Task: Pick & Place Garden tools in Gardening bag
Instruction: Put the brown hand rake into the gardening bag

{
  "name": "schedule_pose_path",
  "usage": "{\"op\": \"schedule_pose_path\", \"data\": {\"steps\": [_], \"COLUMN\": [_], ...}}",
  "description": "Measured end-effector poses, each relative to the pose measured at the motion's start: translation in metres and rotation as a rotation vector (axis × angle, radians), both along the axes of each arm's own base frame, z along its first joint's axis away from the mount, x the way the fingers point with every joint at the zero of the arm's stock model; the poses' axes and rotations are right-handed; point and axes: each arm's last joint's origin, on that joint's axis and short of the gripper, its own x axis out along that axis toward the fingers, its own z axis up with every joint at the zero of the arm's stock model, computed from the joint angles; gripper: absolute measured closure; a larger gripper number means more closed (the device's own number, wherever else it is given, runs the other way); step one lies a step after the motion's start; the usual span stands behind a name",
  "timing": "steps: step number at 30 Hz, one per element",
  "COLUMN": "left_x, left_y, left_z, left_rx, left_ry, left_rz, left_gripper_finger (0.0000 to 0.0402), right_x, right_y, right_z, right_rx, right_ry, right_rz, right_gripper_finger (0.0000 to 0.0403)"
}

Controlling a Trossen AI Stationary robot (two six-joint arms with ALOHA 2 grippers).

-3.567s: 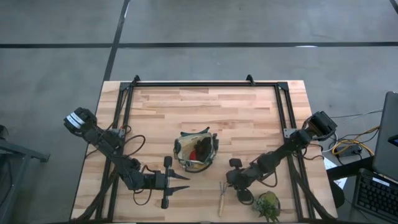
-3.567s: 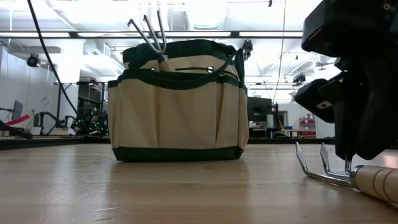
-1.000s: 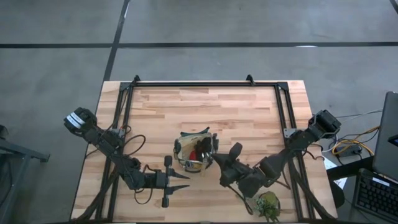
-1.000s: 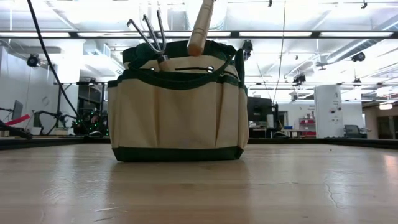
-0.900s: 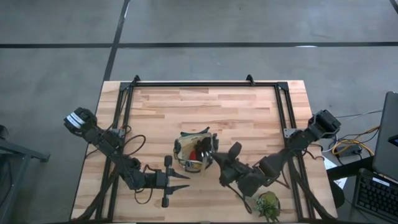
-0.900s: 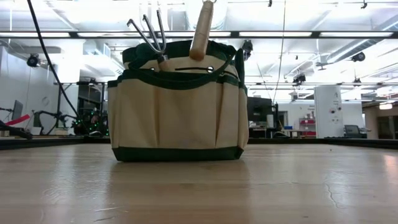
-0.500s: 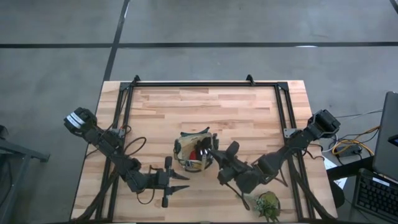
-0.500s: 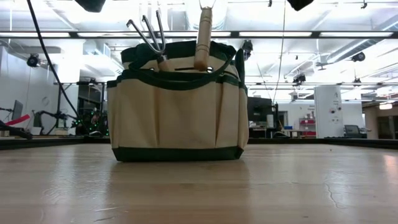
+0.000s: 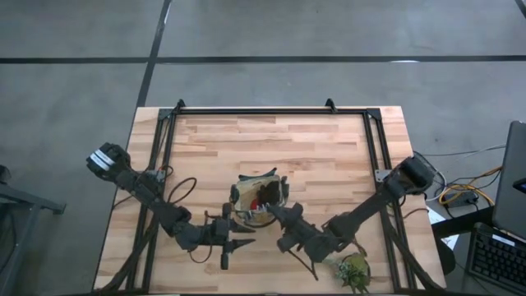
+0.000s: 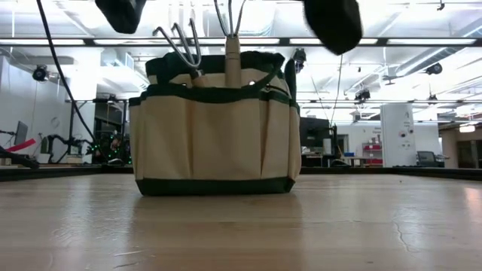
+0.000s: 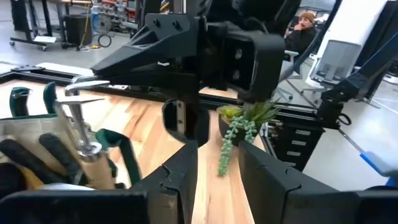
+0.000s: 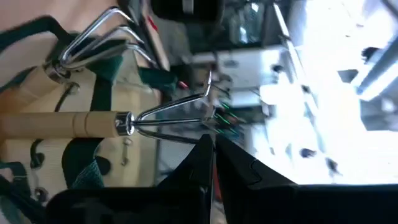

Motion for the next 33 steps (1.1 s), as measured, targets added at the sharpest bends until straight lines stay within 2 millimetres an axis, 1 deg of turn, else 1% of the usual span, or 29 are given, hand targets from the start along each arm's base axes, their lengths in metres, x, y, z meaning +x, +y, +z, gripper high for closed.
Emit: {"op": "schedule_pose_path", "data": {"steps": [2,5,7,14,17,21,27,33], "left_x": [0.000,0.000,0.000,0.000,0.000,-0.001,0.000,-0.001], "left_y": [0.000,0.000,0.000,0.000,0.000,0.000,0.001,0.001], "left_z": [0.001,0.001,0.001,0.001,0.000,0.000,-0.001,-0.002], "left_rx": [0.003,0.009,0.008,0.013,0.015,0.016,0.021,0.025], "left_ry": [-0.004,-0.009,-0.009,-0.005,-0.003,-0.002,0.004,0.009], "left_rz": [-0.004,-0.006,-0.005,-0.005,-0.004,-0.003,-0.001,-0.001], "left_gripper_finger": [0.0282,0.0282,0.0282,0.0282,0.0282,0.0282,0.0282,0.0282], "right_x": [0.002,0.002,0.002,-0.001,-0.003,-0.006,-0.008,-0.012], "right_y": [0.005,0.010,0.011,0.009,0.008,0.005,0.004,0.012], "right_z": [-0.003,-0.002,-0.007,-0.017,-0.022,-0.031,-0.037,-0.039], "right_rx": [-0.044,-0.044,-0.037,-0.013,0.032,0.043,0.092,0.156], "right_ry": [-0.009,-0.017,-0.016,-0.017,-0.032,-0.026,-0.034,-0.036], "right_rz": [-0.021,0.013,0.013,0.006,0.035,0.033,0.043,0.124], "right_gripper_finger": [0.0395,0.0395,0.0395,0.0394,0.0394,0.0394,0.0394,0.0394]}}
